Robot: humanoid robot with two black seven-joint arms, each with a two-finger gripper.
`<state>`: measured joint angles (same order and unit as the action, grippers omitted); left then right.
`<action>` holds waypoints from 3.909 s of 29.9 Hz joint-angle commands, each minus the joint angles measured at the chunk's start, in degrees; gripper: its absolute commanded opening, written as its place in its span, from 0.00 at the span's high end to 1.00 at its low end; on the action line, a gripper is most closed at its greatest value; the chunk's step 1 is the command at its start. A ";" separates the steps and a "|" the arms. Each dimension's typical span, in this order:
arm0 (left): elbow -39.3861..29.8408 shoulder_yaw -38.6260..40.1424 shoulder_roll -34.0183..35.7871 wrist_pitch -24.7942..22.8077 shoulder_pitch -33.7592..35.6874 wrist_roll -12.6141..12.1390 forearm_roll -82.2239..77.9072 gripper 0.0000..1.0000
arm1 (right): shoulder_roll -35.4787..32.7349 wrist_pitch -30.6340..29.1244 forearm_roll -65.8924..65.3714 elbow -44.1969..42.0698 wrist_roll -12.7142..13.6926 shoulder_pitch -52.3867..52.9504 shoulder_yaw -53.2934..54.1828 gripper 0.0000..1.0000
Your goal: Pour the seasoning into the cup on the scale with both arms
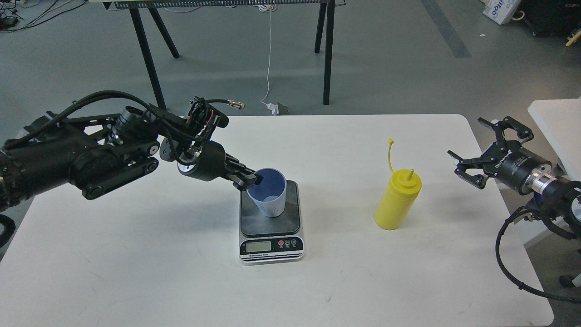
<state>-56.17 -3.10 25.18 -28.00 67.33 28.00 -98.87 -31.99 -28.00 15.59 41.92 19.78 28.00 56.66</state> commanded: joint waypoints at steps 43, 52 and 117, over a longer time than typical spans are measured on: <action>16.80 1.08 11.21 0.00 -2.91 0.00 44.55 0.01 | -8.10 0.00 43.14 18.55 8.22 -26.33 0.12 0.04; 16.80 1.16 11.12 0.00 -3.17 0.00 44.55 0.01 | 3.06 0.00 31.89 10.56 8.22 -22.91 -1.11 0.04; 17.85 3.27 9.72 0.00 -5.63 0.00 45.34 0.01 | 21.96 12.26 -36.12 -2.82 6.77 28.77 -6.30 0.98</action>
<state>-38.29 -0.03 35.01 -28.00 61.67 28.00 -53.48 -12.72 -19.98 -9.29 37.72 27.56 53.13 51.57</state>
